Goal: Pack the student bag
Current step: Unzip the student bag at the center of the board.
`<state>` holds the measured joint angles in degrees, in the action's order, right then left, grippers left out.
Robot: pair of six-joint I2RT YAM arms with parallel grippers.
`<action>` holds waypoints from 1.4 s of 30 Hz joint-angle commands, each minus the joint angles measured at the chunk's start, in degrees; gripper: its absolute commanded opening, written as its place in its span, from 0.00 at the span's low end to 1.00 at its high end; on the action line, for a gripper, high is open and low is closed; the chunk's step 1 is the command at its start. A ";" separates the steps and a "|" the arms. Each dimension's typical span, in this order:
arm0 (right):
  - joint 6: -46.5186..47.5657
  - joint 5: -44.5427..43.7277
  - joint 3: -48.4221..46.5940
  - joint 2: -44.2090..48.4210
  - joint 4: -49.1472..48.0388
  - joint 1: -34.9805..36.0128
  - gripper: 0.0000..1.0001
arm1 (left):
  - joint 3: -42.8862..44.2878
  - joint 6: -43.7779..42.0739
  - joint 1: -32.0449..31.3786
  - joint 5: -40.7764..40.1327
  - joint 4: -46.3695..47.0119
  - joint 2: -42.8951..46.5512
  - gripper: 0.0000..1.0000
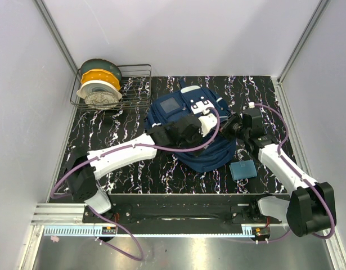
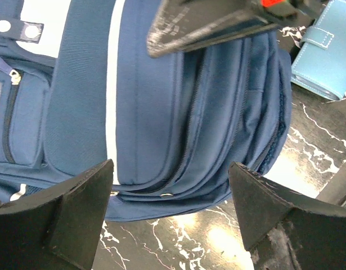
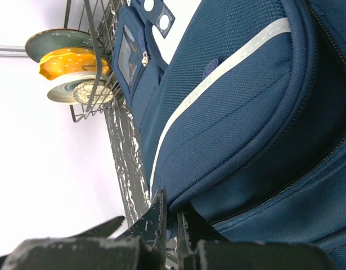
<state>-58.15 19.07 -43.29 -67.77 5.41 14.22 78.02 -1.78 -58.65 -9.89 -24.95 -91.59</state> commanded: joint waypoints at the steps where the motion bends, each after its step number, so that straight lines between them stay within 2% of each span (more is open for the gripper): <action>1: -1.09 0.00 -4.00 1.85 -4.80 -0.42 0.02 | 1.26 -0.16 -1.73 -3.20 2.79 -0.87 0.86; 6: -1.70 0.26 -4.00 2.11 -4.88 -0.42 0.02 | 1.17 1.16 -2.69 -4.87 5.52 -1.83 0.87; 10: -1.70 0.44 -4.09 2.64 -4.88 -0.42 0.03 | 3.27 3.17 -2.69 -13.63 3.77 -5.17 0.86; 16: -1.62 0.35 -4.00 3.43 -4.53 -0.42 0.03 | 3.81 4.15 -2.61 -17.35 3.24 -8.16 0.68; 17: -1.62 0.44 -3.91 3.43 -4.44 -0.42 0.03 | 3.72 4.94 -2.61 -17.79 3.41 -8.43 0.60; 22: -1.35 0.09 -3.56 4.13 -3.83 -0.42 0.04 | 3.46 5.39 -2.61 -18.93 4.38 -8.17 0.52; 27: -1.00 0.00 -3.12 4.57 -3.56 -0.42 0.05 | 3.28 4.51 -2.61 -20.25 4.74 -7.72 0.36; 28: -0.74 0.00 -3.12 4.84 -3.39 -0.33 0.06 | 3.37 4.51 -2.52 -20.69 4.65 -7.81 0.30; 31: 0.05 -0.35 -2.68 5.80 -3.04 -0.42 0.10 | 3.37 4.77 -2.52 -21.40 4.21 -7.73 0.17; 35: 1.20 -1.49 -1.80 6.42 -1.98 -0.42 0.16 | 3.19 5.56 -2.26 -21.66 3.59 -7.03 0.10; 36: 1.37 -1.58 -1.54 6.42 -1.72 -0.42 0.24 | 2.93 5.73 -2.17 -21.66 3.51 -7.02 0.08; 39: 2.25 -1.49 -1.53 6.07 0.12 -0.42 0.34 | 2.32 6.35 -1.73 -21.40 3.50 -6.32 0.02; 42: 3.39 -1.93 -1.01 7.29 1.53 -0.33 0.36 | 1.88 7.14 -1.11 -21.22 3.59 -5.79 0.00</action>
<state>-57.32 18.41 -43.79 -63.00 6.46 14.15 79.75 3.84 -61.41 -28.10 -22.20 -100.42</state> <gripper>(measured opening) 0.345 0.134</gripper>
